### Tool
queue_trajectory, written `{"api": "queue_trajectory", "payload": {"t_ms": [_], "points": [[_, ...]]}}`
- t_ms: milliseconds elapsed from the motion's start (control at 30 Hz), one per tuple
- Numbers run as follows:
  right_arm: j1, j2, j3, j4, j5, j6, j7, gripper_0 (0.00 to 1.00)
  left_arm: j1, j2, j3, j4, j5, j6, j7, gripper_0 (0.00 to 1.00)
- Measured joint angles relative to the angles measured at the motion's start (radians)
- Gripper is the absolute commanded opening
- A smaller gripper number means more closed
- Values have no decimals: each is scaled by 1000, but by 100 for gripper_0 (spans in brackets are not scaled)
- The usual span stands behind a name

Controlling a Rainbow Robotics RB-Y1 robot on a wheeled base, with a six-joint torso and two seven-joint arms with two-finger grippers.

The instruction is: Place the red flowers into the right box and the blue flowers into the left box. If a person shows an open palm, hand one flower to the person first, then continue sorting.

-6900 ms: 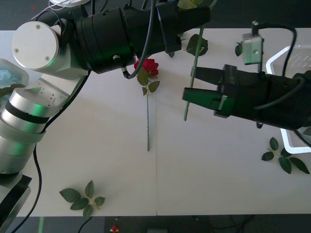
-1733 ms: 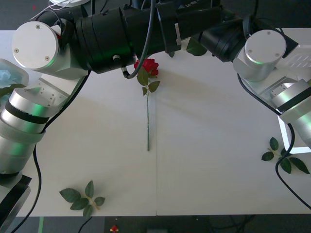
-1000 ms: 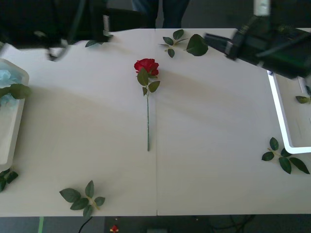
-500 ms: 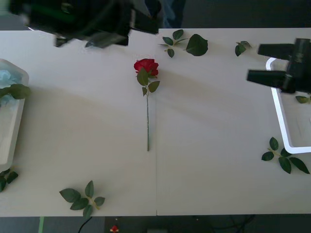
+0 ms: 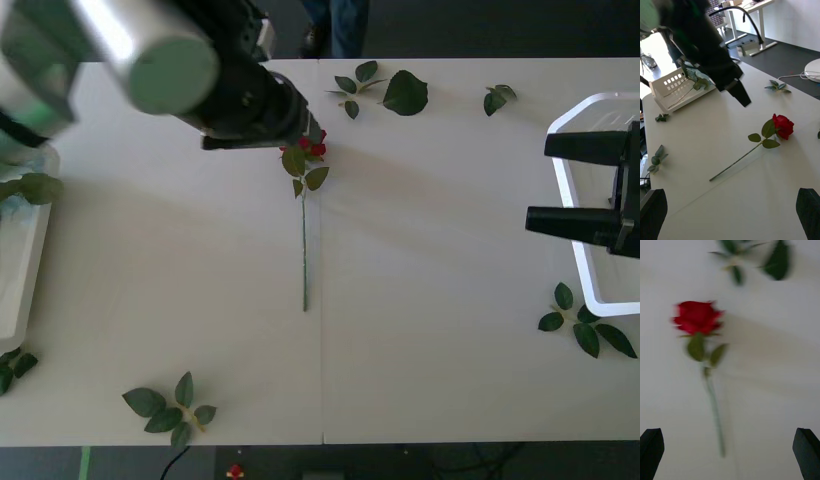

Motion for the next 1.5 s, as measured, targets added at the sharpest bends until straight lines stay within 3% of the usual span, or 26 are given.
{"api": "queue_trajectory", "payload": {"t_ms": [433, 667, 833, 1267, 1500], "points": [[41, -19, -1, -33, 0, -35, 0, 100, 20, -293, 69, 282, -367, 198, 24, 100], [41, -19, -1, -33, 0, -37, 0, 100, 131, -360, 166, 287, -466, 175, -173, 100], [41, -19, -1, -33, 0, -38, 0, 100, 207, -389, 173, 287, -528, 161, -202, 100], [41, -19, -1, -33, 0, -44, 0, 100, 302, -478, 173, 287, -566, 121, -219, 100], [41, -19, -1, -33, 0, -44, 0, 100, 367, -491, 173, 292, -567, 31, -390, 100]]}}
